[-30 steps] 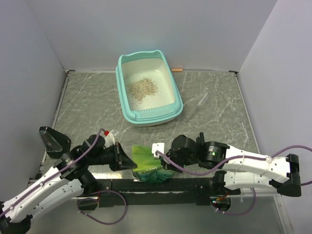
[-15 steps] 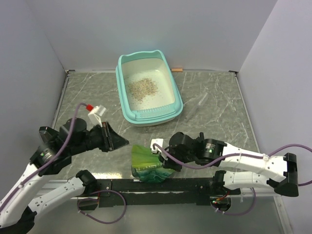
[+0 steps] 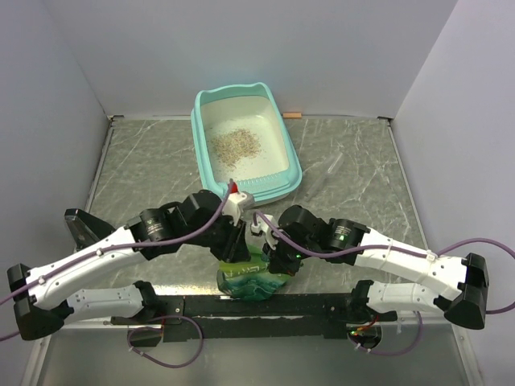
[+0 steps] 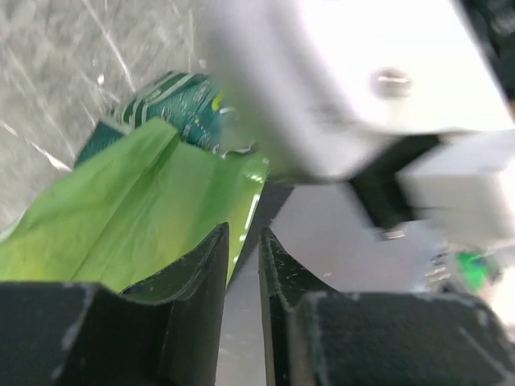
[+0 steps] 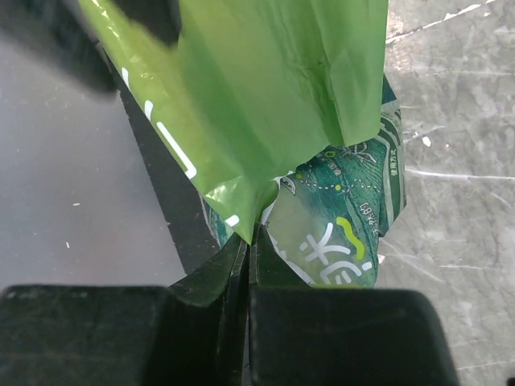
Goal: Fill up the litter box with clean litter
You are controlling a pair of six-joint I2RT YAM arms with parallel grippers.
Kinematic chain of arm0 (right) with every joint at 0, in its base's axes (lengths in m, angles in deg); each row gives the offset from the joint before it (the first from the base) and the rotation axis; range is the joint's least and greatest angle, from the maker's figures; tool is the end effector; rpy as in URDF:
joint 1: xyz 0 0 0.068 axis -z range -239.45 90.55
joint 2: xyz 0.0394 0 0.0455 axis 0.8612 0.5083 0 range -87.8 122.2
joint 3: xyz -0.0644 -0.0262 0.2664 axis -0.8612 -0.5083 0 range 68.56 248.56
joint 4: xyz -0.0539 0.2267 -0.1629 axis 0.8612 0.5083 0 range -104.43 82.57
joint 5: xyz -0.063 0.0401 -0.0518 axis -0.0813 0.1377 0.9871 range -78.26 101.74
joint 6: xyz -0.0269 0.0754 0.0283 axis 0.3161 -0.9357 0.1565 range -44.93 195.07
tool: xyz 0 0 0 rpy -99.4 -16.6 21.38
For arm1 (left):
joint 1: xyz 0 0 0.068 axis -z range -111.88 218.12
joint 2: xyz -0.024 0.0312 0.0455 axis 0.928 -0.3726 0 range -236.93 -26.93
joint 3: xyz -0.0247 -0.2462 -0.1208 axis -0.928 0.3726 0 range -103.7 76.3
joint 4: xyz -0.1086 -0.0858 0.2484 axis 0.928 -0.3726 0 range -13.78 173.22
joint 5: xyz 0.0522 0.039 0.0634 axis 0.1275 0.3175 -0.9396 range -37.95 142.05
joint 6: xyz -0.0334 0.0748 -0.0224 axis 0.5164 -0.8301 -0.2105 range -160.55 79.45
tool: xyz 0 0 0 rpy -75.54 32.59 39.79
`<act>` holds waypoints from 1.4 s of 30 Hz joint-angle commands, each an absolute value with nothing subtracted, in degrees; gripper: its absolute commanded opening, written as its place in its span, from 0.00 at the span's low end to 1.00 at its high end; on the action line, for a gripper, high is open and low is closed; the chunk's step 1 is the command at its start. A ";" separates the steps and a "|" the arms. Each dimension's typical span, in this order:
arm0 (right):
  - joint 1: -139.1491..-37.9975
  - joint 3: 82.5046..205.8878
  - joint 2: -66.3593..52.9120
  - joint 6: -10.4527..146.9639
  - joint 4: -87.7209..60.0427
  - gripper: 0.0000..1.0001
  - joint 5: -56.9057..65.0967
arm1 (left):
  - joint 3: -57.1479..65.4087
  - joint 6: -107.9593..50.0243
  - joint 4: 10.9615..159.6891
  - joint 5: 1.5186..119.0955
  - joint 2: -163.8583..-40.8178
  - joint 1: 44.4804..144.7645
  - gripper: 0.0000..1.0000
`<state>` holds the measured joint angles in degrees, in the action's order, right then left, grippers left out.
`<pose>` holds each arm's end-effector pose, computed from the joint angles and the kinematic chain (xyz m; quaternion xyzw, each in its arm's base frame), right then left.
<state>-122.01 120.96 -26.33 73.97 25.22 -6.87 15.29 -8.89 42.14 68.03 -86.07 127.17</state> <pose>0.1003 0.2449 0.2557 -0.5209 0.7648 0.3120 0.2157 0.1178 -0.2364 0.3190 0.2697 0.8551 -0.3904 0.2091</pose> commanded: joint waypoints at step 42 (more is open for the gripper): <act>-117.19 112.95 -37.35 66.46 23.10 0.00 -12.17 | 19.62 -14.26 40.95 38.25 -82.56 157.95 0.67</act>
